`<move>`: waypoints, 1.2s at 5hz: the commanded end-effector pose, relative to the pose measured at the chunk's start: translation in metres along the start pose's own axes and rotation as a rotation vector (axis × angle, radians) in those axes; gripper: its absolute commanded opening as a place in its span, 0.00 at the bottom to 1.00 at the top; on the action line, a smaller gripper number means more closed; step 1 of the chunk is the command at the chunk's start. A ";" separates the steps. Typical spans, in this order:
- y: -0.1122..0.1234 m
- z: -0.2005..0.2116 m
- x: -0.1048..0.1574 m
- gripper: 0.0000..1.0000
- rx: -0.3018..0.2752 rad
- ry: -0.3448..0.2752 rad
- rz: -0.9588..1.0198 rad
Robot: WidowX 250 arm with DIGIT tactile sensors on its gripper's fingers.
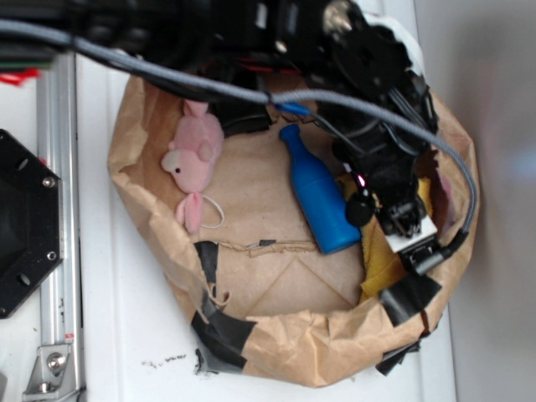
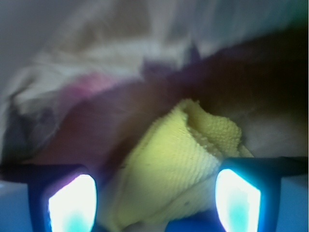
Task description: Grab the yellow cloth.
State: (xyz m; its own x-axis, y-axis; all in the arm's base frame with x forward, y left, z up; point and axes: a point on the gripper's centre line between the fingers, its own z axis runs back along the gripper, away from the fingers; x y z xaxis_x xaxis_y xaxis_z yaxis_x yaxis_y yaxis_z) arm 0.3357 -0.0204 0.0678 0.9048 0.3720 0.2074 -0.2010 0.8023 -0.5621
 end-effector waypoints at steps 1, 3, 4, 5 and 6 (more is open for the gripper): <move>-0.011 -0.001 -0.002 0.00 0.056 -0.012 -0.108; -0.009 0.016 -0.015 0.00 0.248 0.010 -0.205; -0.012 0.031 -0.017 0.00 0.285 0.023 -0.284; -0.019 0.048 -0.015 0.00 0.276 0.015 -0.346; -0.015 0.064 -0.013 1.00 0.230 -0.041 -0.321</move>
State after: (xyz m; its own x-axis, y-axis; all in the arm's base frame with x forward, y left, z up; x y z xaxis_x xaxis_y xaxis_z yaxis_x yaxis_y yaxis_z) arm 0.3053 -0.0118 0.1081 0.9423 0.0957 0.3208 -0.0031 0.9607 -0.2774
